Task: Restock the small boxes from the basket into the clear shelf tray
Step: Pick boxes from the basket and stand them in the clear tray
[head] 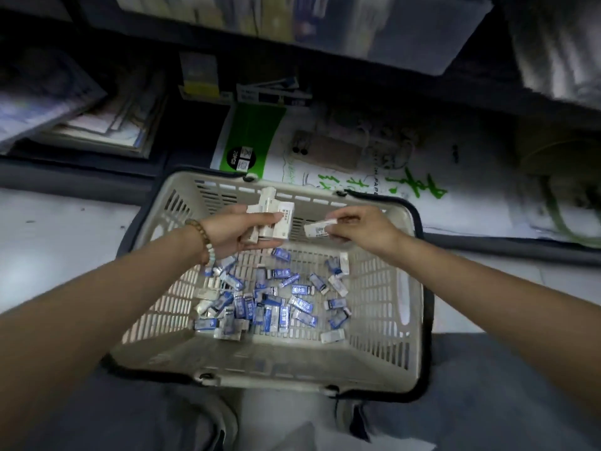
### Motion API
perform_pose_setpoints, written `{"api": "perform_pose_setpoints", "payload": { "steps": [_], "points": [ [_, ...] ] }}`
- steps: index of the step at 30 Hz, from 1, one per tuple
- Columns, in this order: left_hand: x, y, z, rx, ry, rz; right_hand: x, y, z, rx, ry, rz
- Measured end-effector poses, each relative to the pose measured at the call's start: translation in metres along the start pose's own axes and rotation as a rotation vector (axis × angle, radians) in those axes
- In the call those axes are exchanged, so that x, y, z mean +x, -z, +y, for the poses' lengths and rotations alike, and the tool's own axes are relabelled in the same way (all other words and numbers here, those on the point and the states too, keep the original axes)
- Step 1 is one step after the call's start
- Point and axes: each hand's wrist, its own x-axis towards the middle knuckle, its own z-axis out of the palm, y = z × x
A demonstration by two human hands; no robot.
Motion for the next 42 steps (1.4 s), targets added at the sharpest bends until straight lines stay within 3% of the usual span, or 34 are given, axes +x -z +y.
{"api": "perform_pose_setpoints", "payload": {
  "steps": [3,8,15,18,23,32,39,42],
  "points": [
    [-0.038,-0.015,0.042,-0.027,-0.124,-0.001,-0.043,0.033,-0.066,0.063,0.132,-0.044],
    [-0.081,-0.041,0.067,-0.209,-0.284,-0.003,-0.095,0.049,-0.121,0.429,0.250,-0.133],
    [-0.079,-0.077,0.075,-0.331,-0.253,-0.019,-0.103,0.040,-0.137,0.597,0.237,-0.128],
    [-0.075,-0.080,0.066,-0.250,-0.236,0.012,-0.100,0.041,-0.130,0.597,0.181,-0.115],
    [-0.069,-0.084,0.062,-0.143,-0.259,-0.067,-0.094,0.034,-0.122,0.353,0.177,0.027],
    [-0.065,-0.085,0.063,-0.123,-0.284,-0.052,-0.087,0.029,-0.120,0.337,0.187,0.141],
    [-0.065,-0.080,0.073,-0.002,-0.305,-0.096,-0.083,0.039,-0.121,0.488,0.020,-0.116],
    [-0.065,-0.078,0.083,-0.113,-0.284,-0.117,-0.082,0.044,-0.125,0.596,0.016,-0.142]
  ]
}}
